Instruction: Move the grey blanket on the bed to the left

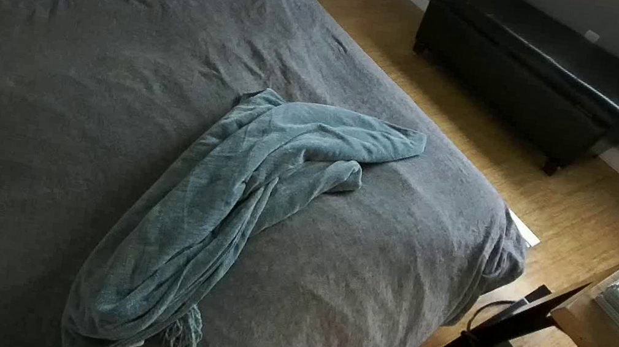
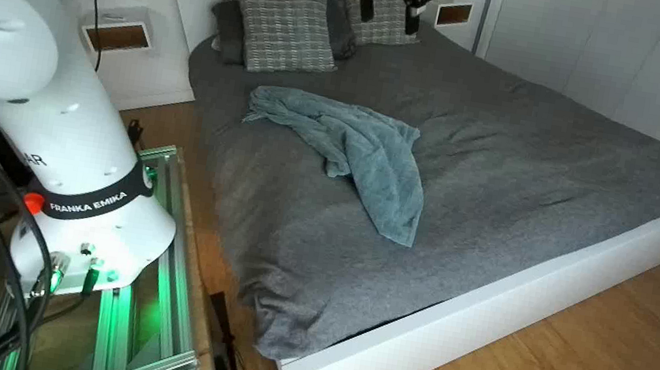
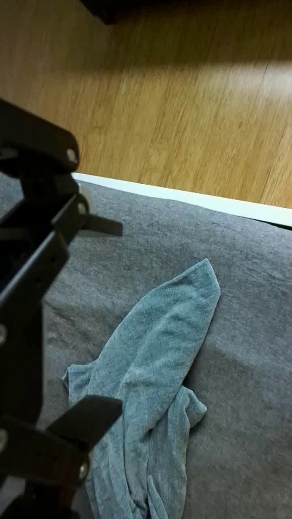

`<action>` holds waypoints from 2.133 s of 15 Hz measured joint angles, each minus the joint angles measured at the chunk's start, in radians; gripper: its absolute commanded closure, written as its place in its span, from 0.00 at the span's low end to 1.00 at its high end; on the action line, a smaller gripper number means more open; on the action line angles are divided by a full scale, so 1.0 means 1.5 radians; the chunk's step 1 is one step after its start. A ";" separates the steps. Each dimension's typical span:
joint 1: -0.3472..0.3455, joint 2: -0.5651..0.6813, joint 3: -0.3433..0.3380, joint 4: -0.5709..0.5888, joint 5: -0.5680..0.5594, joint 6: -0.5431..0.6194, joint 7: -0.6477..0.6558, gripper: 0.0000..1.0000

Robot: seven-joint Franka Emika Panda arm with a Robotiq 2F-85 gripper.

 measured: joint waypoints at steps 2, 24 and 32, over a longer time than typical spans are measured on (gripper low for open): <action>0.000 0.000 0.000 0.000 0.000 0.000 0.000 0.00; 0.101 0.400 0.114 0.159 -0.165 0.099 -0.095 0.00; 0.171 0.615 0.149 0.332 -0.286 0.088 -0.094 0.00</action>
